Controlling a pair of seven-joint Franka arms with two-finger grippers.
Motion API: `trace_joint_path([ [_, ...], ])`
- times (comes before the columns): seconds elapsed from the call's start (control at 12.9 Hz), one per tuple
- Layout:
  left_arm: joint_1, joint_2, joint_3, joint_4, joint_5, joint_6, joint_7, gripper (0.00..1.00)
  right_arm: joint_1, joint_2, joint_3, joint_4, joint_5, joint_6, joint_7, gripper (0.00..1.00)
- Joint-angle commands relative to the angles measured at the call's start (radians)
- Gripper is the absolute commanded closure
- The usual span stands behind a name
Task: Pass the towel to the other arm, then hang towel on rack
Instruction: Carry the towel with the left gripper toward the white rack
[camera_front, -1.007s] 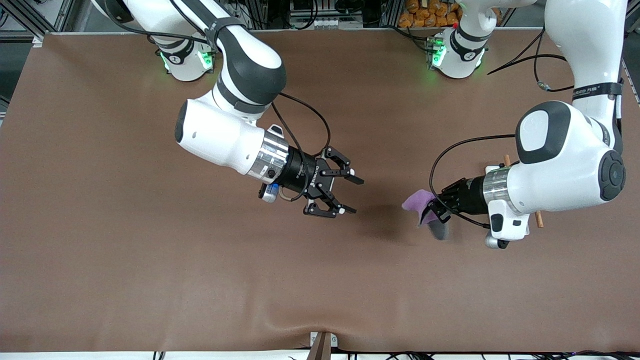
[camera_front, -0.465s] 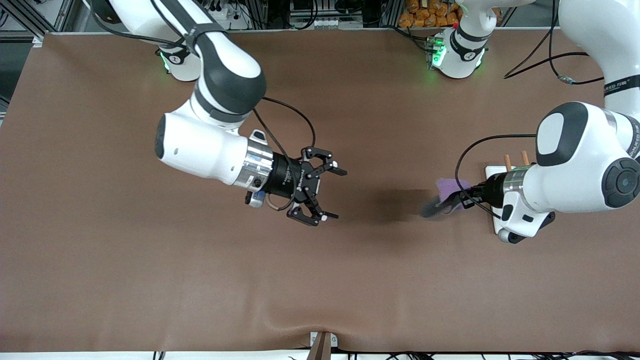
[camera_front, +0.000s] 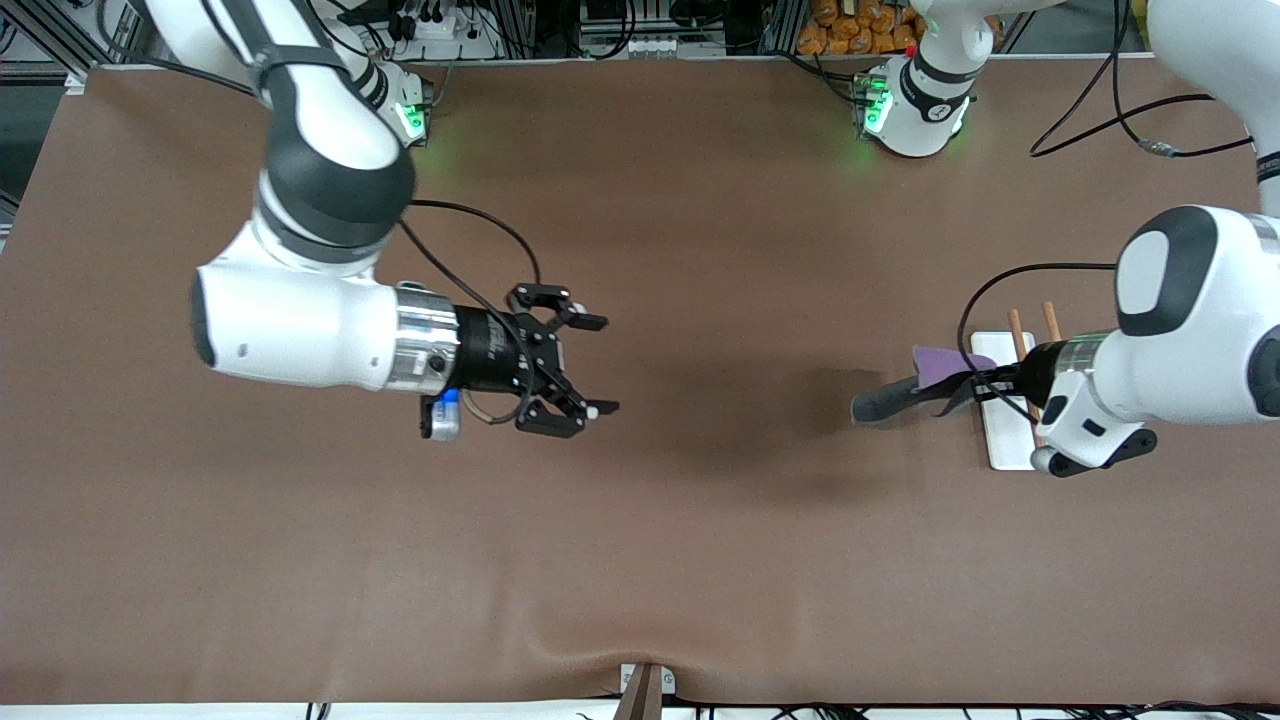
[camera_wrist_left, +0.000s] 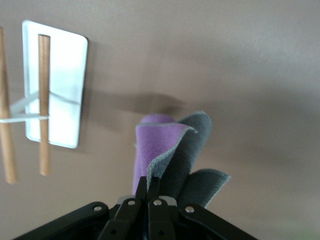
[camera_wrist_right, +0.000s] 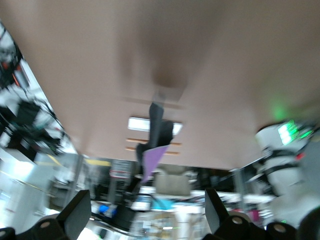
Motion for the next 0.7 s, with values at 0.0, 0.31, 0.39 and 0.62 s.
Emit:
trace_joint_path([
  [0.0, 0.038, -0.087, -0.005, -0.097, 0.021, -0.003, 0.147, 1.00, -0.098, -0.032, 0.021, -0.014, 0.009, -0.152, -0.203, 0.00],
  [0.31, 0.061, -0.161, -0.006, -0.209, 0.058, 0.037, 0.239, 1.00, -0.190, -0.053, 0.006, -0.012, -0.027, -0.367, -0.348, 0.00],
  [0.39, 0.087, -0.179, -0.013, -0.248, 0.058, 0.069, 0.261, 1.00, -0.192, -0.075, 0.010, -0.012, -0.129, -0.379, -0.351, 0.00],
  [0.62, 0.101, -0.227, -0.013, -0.348, 0.058, 0.164, 0.296, 1.00, -0.160, -0.131, 0.021, -0.014, -0.416, -0.440, -0.479, 0.00],
])
